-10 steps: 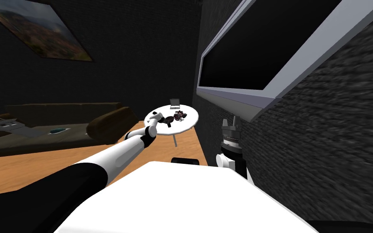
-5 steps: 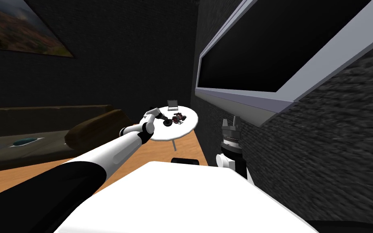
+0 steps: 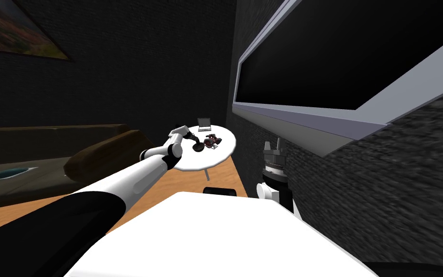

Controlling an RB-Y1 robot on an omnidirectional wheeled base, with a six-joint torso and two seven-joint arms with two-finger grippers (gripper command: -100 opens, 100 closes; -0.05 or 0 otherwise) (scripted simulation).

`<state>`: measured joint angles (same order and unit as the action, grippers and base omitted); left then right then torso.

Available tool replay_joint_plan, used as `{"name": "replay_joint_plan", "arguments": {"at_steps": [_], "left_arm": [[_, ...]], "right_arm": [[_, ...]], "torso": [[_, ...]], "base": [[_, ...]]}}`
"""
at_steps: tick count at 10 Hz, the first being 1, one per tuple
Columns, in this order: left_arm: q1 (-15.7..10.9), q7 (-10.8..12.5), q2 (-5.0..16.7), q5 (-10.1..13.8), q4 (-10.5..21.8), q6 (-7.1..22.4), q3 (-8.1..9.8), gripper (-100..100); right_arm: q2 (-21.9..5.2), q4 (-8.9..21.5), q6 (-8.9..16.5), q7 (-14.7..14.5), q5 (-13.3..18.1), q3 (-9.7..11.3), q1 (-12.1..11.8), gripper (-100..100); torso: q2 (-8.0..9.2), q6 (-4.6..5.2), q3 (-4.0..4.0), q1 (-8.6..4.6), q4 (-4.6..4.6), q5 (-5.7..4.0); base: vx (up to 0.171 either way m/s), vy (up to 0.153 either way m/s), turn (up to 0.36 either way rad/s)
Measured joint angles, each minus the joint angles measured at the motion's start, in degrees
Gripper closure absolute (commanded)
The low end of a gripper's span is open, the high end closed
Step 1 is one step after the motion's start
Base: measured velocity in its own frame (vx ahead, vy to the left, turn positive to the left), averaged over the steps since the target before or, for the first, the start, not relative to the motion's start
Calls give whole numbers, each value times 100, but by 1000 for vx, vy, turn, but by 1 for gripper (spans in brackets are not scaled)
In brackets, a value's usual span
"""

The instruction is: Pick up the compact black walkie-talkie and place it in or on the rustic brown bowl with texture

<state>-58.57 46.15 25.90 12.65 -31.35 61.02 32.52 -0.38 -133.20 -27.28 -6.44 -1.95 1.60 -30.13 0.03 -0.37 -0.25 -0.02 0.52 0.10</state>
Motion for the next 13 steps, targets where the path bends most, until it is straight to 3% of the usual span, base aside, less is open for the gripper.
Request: {"name": "replay_joint_plan", "arguments": {"at_steps": [1, 5, 6, 7, 11, 13], "left_arm": [[10, -4, -5, 0, 19, -3, -1, -100], [10, -4, -5, 0, 18, -2, -1, -100], [10, -4, -5, 0, 18, -2, -1, 0], [11, -4, -5, 0, 18, -2, -1, -100], [-243, 157, 118, -102, -338, 549, -5, -100], [-357, 175, 184, -115, -220, 592, -5, -100]], "right_arm": [[0, 0, 0, 0, 0, 0, 0, 0], [0, 0, 0, 0, 0, 0, 0, 0], [0, 0, 0, 0, 0, 0, 0, 0], [0, 0, 0, 0, 0, 0, 0, 0], [0, 0, 0, 0, 0, 0, 0, 0], [0, 0, 0, 0, 0, 0, 0, 0]], "torso": [[2, 0, 5, -3, -7, -5], [2, 1, 5, -4, -8, -5], [2, 1, 5, -4, -8, -5], [2, 1, 5, -4, -8, -5], [11, 2, 11, -10, -12, -8], [6, 1, 8, -5, -10, -6]], "base": [[0, 0, 0], [0, 0, 0], [0, 0, 0], [-13, 0, -26], [-20, -6, -19], [-3, 0, 1]]}}
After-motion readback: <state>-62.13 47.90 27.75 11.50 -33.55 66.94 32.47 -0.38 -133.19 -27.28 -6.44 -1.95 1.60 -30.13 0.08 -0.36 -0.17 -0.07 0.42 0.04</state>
